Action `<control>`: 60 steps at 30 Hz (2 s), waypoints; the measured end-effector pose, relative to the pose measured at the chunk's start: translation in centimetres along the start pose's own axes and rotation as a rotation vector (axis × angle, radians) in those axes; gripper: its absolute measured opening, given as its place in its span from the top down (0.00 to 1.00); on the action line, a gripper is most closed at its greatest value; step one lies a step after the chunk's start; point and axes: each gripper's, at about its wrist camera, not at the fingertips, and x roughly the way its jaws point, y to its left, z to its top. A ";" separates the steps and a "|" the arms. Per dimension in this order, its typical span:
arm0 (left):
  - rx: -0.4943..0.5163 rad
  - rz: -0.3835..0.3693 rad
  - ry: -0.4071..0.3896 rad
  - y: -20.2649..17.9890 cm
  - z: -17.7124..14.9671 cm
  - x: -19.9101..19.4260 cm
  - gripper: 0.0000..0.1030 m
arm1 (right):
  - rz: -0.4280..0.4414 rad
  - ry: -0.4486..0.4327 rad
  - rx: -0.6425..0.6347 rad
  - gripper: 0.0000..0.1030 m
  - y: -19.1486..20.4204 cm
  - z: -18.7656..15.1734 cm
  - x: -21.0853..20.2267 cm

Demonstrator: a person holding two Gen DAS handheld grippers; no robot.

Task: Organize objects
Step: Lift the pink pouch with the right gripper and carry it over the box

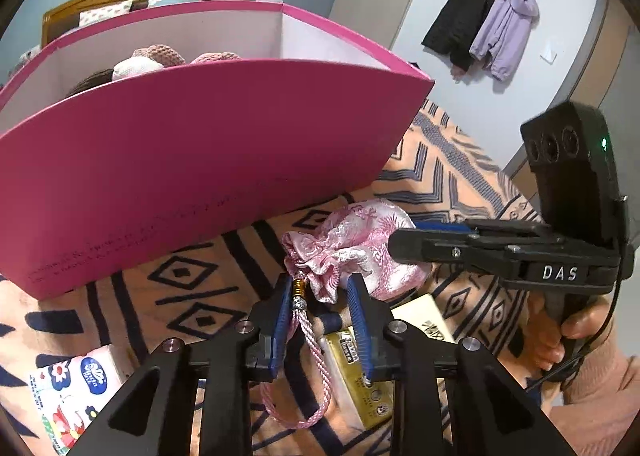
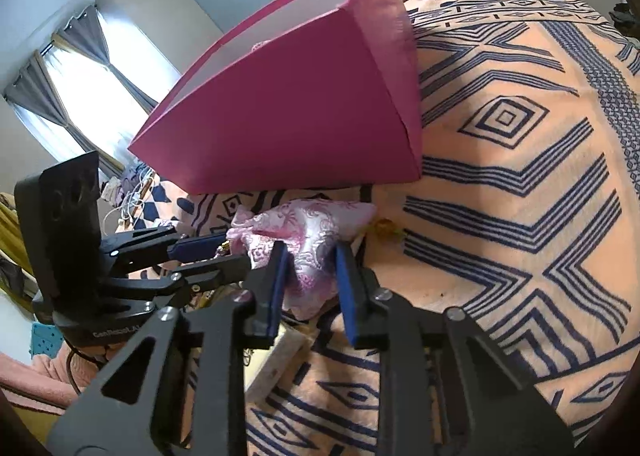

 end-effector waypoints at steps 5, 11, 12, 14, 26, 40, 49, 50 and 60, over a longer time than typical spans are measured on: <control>-0.011 -0.020 -0.017 0.0 0.1 -0.5 0.73 | 0.017 -0.012 0.007 0.76 0.4 -0.3 -0.6; 0.010 -0.021 -0.055 -0.6 0.4 -2.1 0.73 | 0.010 -0.042 -0.027 0.76 1.6 -0.3 -1.7; 0.013 -0.021 -0.059 -0.7 0.4 -2.2 0.73 | 0.009 -0.047 -0.031 0.76 1.8 -0.2 -1.9; 0.018 -0.019 -0.071 -1.0 0.4 -2.7 0.73 | 0.010 -0.058 -0.041 0.76 2.2 -0.2 -2.3; 0.058 -0.015 -0.160 -2.5 1.3 -6.2 0.73 | 0.023 -0.118 -0.113 0.76 4.8 0.5 -4.8; 0.081 -0.009 -0.241 -3.0 2.3 -8.9 0.73 | 0.045 -0.175 -0.183 0.76 7.2 1.5 -7.0; 0.087 0.005 -0.288 -3.1 3.1 -10.4 0.73 | 0.064 -0.200 -0.221 0.76 8.4 2.6 -7.9; 0.090 0.009 -0.293 -3.1 3.3 -10.5 0.73 | 0.063 -0.204 -0.230 0.76 8.6 2.7 -8.0; 0.101 0.042 -0.353 -3.1 5.2 -12.2 0.73 | 0.066 -0.253 -0.287 0.76 10.3 5.0 -8.8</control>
